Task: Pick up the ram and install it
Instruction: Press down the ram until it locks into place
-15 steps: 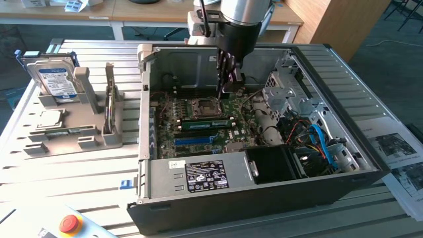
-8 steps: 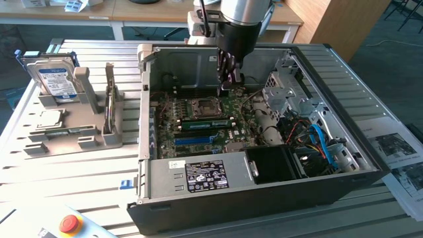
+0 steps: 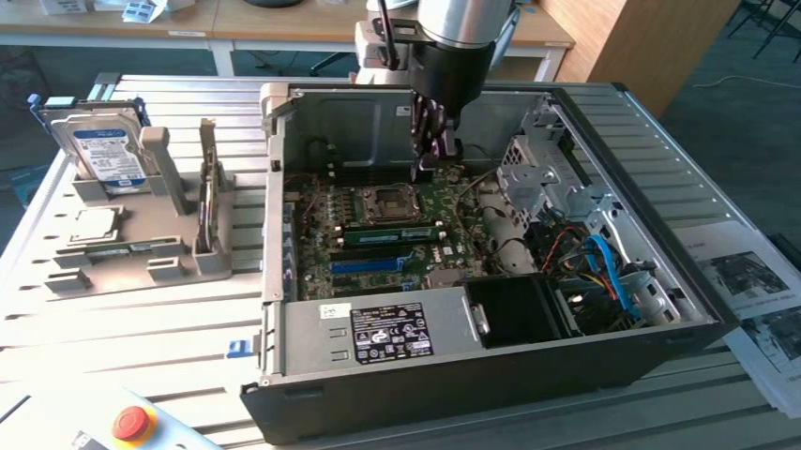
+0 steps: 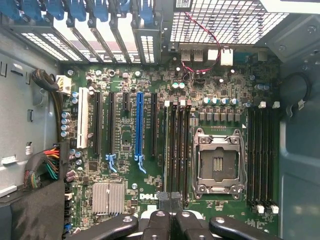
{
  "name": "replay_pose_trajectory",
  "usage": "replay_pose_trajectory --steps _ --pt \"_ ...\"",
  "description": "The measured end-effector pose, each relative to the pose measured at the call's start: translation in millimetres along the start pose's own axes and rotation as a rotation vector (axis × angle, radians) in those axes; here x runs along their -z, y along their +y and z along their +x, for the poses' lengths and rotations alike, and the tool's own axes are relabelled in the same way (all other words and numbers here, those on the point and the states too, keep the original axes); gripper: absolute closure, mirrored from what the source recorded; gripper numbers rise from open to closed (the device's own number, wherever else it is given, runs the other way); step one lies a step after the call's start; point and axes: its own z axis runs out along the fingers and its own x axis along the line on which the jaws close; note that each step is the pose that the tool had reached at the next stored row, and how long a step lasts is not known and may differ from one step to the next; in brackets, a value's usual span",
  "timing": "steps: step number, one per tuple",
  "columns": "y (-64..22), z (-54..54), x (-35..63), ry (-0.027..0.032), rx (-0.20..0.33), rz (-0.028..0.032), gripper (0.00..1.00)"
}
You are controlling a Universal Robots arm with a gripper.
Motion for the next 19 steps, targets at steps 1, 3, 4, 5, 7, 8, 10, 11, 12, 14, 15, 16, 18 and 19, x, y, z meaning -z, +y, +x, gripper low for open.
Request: replay_pose_trajectory --steps 1,3,4,5,7,8,10,11,12,14,15,16,18,19 --pt "0.0 0.0 0.0 0.0 0.0 0.0 0.89" --pt "0.0 0.0 0.0 0.0 0.0 0.0 0.89" --pt "0.0 0.0 0.0 0.0 0.0 0.0 0.89" --pt "0.0 0.0 0.0 -0.0001 0.0 0.0 0.89" --pt "0.0 0.0 0.0 0.0 0.0 0.0 0.89" --pt "0.0 0.0 0.0 -0.0001 0.0 0.0 0.89" --pt "-0.5 0.0 0.0 0.0 0.0 0.0 0.89" --pt "-1.3 0.0 0.1 0.0001 0.0 -0.0001 0.89" --pt "-2.6 0.0 0.1 0.0001 0.0 -0.0001 0.89" --pt "-5.7 0.0 0.2 0.0 0.0 0.0 0.89" --pt "-7.5 0.0 0.2 0.0 0.0 0.0 0.89" --pt "-9.4 0.0 0.3 0.0 0.0 -0.0001 0.89" --pt "-13.3 0.1 0.4 0.0 0.0 -0.0001 0.89" --pt "-15.1 0.1 0.4 0.0 0.0 -0.0001 0.89"
